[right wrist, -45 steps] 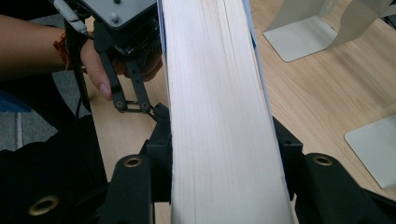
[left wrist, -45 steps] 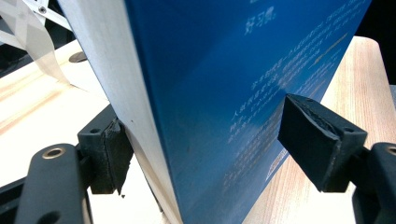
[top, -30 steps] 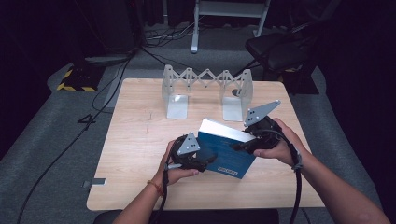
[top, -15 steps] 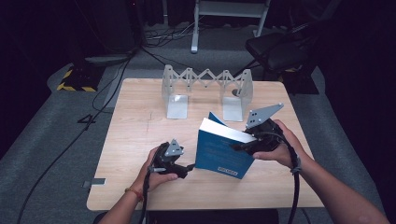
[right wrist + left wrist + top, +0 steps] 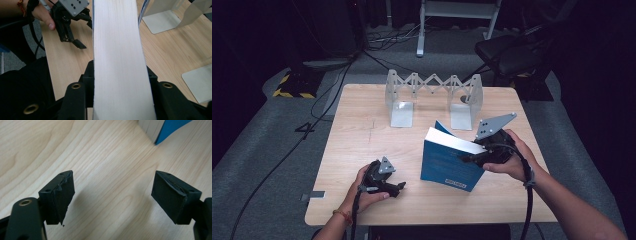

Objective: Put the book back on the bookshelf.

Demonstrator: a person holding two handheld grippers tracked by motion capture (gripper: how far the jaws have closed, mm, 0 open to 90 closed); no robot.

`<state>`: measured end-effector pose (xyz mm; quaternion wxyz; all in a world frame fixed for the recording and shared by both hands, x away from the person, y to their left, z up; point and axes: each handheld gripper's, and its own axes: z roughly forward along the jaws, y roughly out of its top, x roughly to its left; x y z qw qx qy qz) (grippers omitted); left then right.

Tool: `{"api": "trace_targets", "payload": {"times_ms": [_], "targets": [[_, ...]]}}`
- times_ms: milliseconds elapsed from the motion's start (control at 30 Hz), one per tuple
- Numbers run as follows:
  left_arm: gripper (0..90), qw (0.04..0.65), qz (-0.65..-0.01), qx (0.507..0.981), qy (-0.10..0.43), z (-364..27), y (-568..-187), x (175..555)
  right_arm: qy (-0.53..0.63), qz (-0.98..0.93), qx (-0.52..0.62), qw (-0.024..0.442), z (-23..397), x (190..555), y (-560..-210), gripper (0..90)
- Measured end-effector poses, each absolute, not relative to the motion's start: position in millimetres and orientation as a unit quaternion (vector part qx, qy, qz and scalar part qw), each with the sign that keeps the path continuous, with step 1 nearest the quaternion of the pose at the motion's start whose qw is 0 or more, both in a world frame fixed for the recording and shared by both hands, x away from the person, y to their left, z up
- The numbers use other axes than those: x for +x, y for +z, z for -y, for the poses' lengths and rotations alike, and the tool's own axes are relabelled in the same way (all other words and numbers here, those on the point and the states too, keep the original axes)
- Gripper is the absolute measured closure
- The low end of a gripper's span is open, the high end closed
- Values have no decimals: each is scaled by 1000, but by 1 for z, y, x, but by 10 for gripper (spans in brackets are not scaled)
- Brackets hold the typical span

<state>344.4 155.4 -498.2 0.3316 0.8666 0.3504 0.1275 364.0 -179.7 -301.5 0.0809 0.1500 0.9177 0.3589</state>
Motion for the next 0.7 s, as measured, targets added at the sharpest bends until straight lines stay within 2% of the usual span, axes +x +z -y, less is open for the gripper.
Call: {"api": "trace_targets", "payload": {"times_ms": [700], "targets": [[148, 344, -369, 852, 140, -164, -504, 344, 369, -912, 159, 88, 183, 367, -302, 614]]}}
